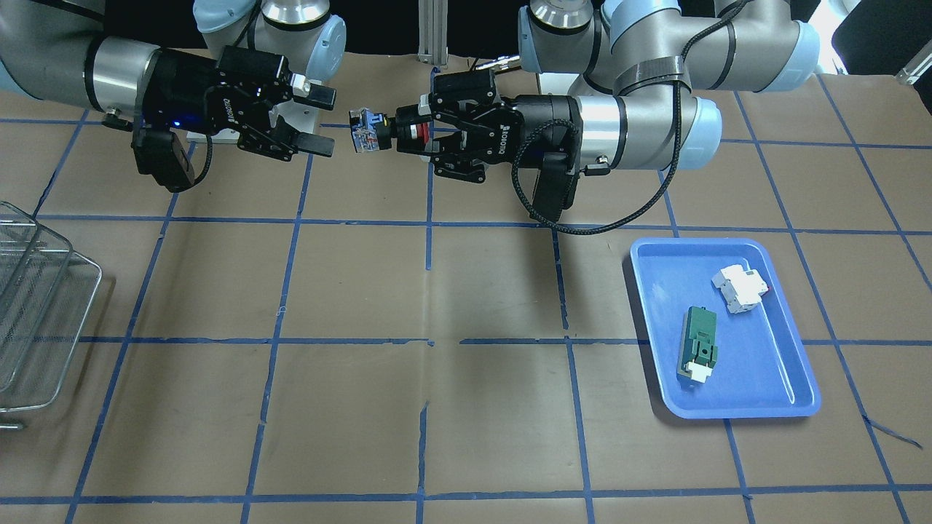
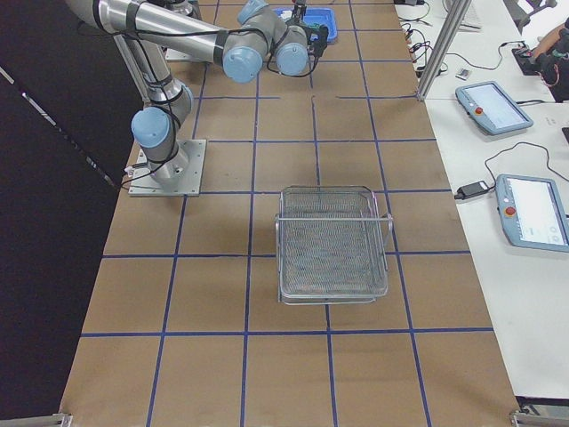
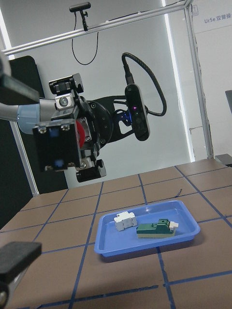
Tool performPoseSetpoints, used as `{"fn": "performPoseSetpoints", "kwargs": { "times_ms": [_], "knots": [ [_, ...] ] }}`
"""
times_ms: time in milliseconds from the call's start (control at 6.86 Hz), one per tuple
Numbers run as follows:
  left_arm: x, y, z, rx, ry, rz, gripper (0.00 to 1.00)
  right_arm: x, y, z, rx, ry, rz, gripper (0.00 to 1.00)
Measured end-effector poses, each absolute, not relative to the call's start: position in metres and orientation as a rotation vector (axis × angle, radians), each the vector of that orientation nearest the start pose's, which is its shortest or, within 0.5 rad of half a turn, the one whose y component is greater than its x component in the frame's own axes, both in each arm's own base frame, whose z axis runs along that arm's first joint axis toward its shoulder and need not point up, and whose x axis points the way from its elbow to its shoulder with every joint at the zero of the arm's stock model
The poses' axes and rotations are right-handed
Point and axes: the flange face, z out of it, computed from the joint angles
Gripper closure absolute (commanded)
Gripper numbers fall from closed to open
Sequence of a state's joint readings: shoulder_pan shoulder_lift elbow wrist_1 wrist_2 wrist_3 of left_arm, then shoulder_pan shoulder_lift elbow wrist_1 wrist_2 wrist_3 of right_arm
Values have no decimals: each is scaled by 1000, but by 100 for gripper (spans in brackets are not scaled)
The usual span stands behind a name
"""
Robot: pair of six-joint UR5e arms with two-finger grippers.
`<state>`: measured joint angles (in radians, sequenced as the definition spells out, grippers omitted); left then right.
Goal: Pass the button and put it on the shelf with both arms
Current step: 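Hold the red button out while the right gripper swings over toward it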
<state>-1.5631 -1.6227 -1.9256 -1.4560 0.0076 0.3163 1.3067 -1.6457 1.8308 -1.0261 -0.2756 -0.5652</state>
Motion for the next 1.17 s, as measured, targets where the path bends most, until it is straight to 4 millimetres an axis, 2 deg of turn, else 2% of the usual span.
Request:
{"fn": "performPoseSetpoints", "kwargs": {
  "times_ms": [583,875,1021,1167],
  "knots": [
    [-229,-480,402,-16,-1578,24,100,119,-458,421,252,1722,71,0],
    [-229,-480,402,-17,-1578,25,100,139,-461,425,241,1675,68,0],
    [-229,-480,402,-19,-1578,27,100,147,-464,423,229,1665,73,8],
    [-229,-480,403,-23,-1579,31,100,151,-467,420,224,1663,75,32]
  ]
}}
